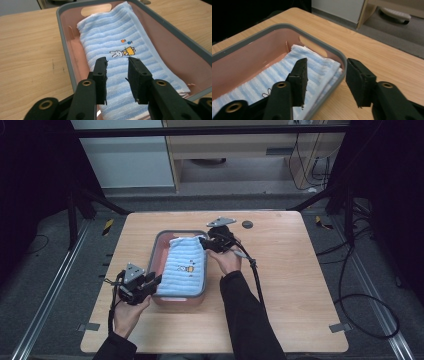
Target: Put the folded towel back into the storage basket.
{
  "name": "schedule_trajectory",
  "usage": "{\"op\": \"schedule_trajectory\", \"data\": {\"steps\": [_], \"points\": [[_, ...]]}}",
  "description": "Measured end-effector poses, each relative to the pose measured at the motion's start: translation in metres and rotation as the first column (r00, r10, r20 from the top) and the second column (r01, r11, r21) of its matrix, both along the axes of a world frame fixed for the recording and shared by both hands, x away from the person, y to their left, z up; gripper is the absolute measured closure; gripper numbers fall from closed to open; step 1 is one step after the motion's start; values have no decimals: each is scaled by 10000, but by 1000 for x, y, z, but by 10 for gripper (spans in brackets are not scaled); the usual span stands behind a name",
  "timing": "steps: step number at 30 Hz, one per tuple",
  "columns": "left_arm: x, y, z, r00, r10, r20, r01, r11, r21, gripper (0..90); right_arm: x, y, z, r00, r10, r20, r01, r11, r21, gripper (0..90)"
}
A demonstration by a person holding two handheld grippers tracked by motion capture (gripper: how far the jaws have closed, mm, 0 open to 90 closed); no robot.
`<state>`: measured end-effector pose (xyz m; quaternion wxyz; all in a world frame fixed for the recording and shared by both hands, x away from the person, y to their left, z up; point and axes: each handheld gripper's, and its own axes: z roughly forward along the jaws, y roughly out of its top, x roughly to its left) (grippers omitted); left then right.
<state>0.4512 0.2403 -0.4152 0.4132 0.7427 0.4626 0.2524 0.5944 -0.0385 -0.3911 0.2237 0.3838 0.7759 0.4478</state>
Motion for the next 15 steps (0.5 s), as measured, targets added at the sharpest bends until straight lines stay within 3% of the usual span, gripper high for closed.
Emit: {"op": "schedule_trajectory", "data": {"steps": [4,7,12,14,15], "points": [[-3,5,4,9997,-147,193,153,9993,-327,604,-10,-18,5,9996,-194,210,188,9994,277,378],[-4,11,7,9994,-137,311,149,9991,-396,503,-23,-47,9,9979,-552,342,532,9971,546,298],[-6,26,10,9981,113,612,-76,9981,-605,397,-36,-79,6,9939,-972,511,937,9933,672,259],[-5,32,9,9975,260,657,-227,9985,-492,354,-47,-103,0,9909,-1255,482,1218,9899,727,252],[-5,35,9,9970,369,686,-342,9986,-407,354,-47,-103,0,9909,-1255,482,1218,9899,727,252]]}}
